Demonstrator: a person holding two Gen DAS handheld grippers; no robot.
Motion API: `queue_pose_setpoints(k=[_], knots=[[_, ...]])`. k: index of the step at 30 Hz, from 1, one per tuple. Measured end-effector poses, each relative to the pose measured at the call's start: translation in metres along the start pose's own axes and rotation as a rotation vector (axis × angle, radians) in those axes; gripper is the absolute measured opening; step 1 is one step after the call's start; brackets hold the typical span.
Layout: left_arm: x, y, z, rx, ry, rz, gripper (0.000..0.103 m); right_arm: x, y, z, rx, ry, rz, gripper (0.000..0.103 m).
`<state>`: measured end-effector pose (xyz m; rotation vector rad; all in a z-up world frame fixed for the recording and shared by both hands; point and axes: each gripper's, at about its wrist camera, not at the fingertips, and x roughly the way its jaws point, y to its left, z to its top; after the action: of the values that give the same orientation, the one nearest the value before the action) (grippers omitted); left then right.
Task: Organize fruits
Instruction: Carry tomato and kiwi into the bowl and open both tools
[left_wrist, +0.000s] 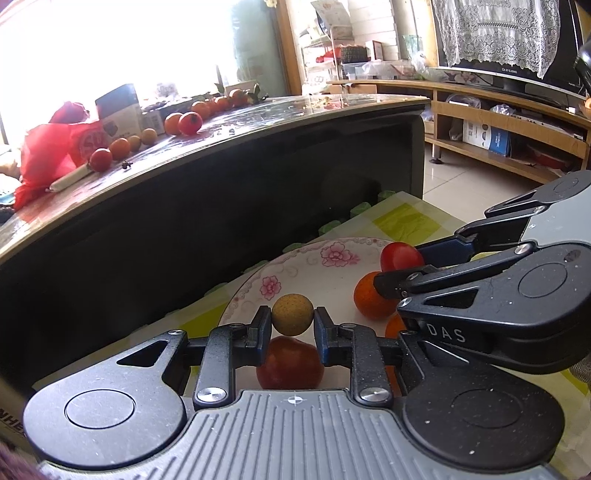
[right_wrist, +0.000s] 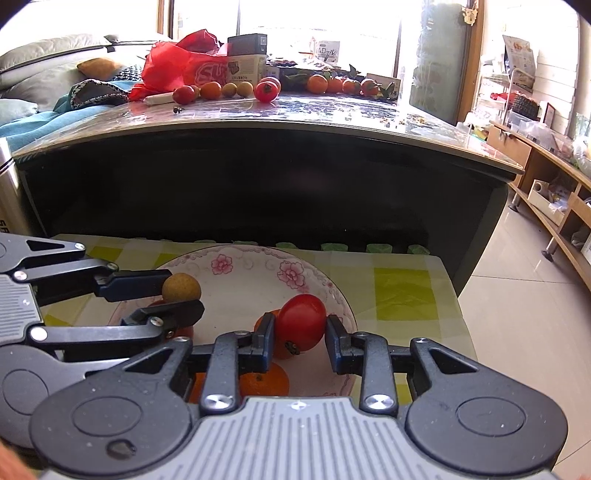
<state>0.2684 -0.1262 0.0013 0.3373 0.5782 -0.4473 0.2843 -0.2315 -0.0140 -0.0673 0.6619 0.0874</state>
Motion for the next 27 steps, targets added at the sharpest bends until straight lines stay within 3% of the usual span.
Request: queue_pose_setpoints(k=[16,27], knots=[[-0.015,0.010,0.000,-0.035,-0.010,0.028,0.048,-0.013,0.005,0.003,0.009,-0.020,0.014,0.039],[-0.044,0.021,-0.007,-0.091,-0.012,0.071,0.074,-0.041,0.013,0.006,0.025,-0.044,0.026,0.045]])
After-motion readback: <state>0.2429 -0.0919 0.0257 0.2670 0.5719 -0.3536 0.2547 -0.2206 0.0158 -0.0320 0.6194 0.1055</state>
